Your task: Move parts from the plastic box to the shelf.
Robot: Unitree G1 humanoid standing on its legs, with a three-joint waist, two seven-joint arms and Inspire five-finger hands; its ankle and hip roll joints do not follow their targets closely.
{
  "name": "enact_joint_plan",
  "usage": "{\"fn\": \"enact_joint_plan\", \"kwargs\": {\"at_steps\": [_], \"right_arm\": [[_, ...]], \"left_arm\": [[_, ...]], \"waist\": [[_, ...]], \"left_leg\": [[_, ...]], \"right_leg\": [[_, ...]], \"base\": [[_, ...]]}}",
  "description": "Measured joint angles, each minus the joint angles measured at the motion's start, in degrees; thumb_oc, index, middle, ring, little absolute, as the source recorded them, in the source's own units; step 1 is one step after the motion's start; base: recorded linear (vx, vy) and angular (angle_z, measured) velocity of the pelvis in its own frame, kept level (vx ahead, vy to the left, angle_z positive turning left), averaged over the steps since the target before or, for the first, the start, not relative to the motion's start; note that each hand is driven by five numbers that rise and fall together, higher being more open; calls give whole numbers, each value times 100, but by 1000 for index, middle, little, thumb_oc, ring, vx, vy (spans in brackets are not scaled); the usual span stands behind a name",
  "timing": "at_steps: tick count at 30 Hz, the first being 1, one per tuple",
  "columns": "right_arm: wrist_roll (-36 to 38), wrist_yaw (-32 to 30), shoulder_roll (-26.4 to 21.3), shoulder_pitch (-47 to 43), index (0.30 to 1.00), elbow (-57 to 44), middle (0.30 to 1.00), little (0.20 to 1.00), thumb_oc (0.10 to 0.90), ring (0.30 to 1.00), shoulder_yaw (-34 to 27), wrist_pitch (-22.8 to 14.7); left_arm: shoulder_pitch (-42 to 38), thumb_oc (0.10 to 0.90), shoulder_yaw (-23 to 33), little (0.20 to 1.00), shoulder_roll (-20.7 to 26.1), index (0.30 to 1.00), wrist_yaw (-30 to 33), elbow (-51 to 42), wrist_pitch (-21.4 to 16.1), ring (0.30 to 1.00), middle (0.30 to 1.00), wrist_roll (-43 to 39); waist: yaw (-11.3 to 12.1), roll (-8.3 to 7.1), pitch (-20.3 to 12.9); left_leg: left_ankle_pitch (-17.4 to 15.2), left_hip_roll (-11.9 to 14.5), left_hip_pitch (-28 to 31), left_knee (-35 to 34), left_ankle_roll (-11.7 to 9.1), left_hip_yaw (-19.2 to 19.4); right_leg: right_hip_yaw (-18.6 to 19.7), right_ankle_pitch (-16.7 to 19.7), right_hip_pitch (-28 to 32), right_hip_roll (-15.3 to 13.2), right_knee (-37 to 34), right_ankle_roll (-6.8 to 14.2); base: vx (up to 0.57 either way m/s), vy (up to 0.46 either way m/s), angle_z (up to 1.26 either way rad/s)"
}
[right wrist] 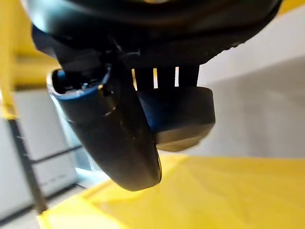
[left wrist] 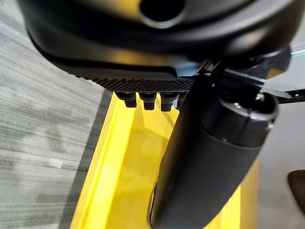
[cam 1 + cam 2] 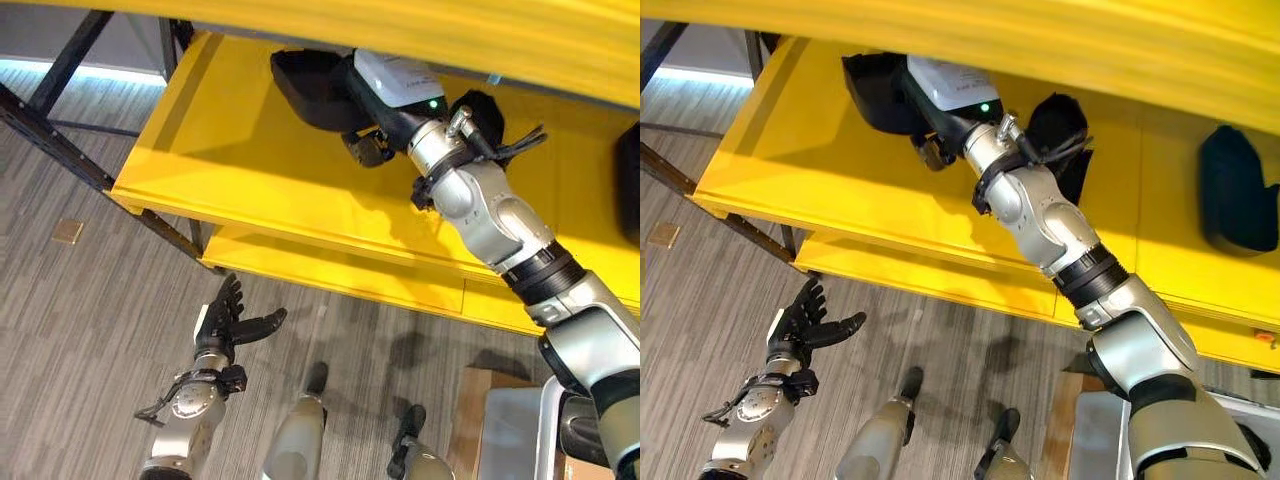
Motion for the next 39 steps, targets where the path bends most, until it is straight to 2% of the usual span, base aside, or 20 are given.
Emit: {"fn": "enact_joint_plan", "kwargs": {"at_steps": [6,9,16,39], "right_arm": [[0,-8,-10,-38,300,66,300,300,400,300,79,45],[-2,-11,-28,-304,300,479,300,300,400,300,123,85],[-5,-63,-5,-643,300,1407,300,300,400,300,319,235],[-59,-181,74,-923,300,2236,300,300,400,300,523,431]], "left_arm": [[16,900,1,1000,113,1000,17,-3,-1,1000,1000,-5],[-7,900,5,1000,203,1000,14,-6,-2,1000,1000,-9],[-54,900,-10,1000,209,1000,4,-117,-22,1000,1000,-83],[-118,900,-21,1000,225,1000,6,-133,-100,1000,1000,-241]], "waist": [[82,-62,175],[126,-107,308],[131,-113,349],[105,-89,404]], "left_leg": [[2,-21,-123,11,0,-54],[3,-41,-143,10,0,-76],[3,-72,-224,49,0,-134],[2,-89,-252,108,0,-122]], "right_leg": [[-92,2,-73,-7,-12,6],[-107,-3,-77,-15,-19,17],[-167,-6,-102,-28,-17,19],[-147,-5,-122,-53,11,15]], "base": [[-10,10,4],[-10,18,6],[-7,11,4],[0,1,0]]}}
